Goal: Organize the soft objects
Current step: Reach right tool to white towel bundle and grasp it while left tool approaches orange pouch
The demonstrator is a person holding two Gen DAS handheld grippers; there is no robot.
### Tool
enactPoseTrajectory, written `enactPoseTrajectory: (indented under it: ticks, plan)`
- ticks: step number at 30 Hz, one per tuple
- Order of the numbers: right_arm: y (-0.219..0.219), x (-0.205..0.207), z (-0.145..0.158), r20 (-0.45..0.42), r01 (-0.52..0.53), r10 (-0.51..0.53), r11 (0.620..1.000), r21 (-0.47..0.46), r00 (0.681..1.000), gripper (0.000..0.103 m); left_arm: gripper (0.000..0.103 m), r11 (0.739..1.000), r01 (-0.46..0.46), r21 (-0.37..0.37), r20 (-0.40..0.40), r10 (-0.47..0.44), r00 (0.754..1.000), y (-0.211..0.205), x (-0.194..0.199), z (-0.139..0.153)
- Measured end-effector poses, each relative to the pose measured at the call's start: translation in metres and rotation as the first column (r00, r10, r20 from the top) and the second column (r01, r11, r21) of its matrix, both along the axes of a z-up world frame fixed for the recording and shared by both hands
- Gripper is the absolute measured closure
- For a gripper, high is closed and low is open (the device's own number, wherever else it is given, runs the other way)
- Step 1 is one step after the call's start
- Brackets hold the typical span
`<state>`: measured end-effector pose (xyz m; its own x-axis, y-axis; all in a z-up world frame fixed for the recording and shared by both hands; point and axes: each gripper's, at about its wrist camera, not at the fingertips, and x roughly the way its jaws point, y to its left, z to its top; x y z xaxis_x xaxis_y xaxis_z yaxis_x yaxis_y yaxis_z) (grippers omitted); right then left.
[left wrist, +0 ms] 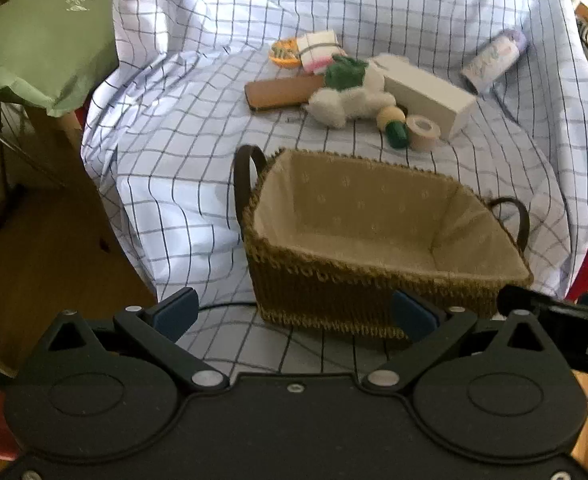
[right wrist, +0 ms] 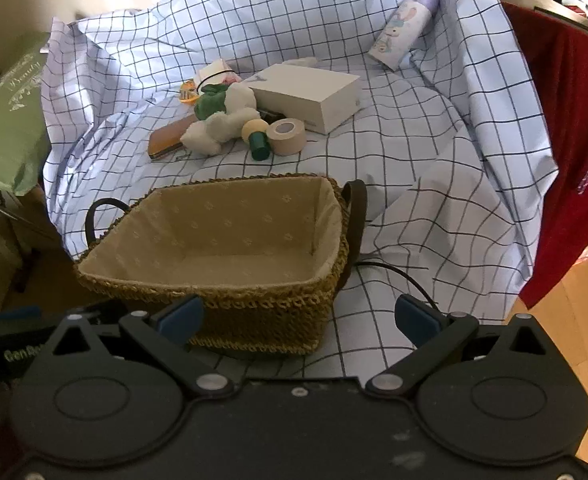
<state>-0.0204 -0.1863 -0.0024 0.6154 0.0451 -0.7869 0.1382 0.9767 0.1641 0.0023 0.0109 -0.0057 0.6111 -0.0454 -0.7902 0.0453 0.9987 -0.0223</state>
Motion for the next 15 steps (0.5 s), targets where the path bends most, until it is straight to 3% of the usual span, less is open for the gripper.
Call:
enactPoseTrajectory:
  ticks: [5,15]
  plan:
    - [-0.003,0.009,0.003,0.024,0.001,-0.001,1.000,-0.003,1.000,0.000,0.004,1.000,-0.023,-0.019,0.032,0.024,0.999,0.008,0.009,0.007]
    - [-0.006,0.044,0.017,0.088,0.007,-0.005,1.000,-0.019,0.996,0.000,0.005,0.999,0.017,-0.039,0.050,-0.015,0.999,0.018,0.048,0.021]
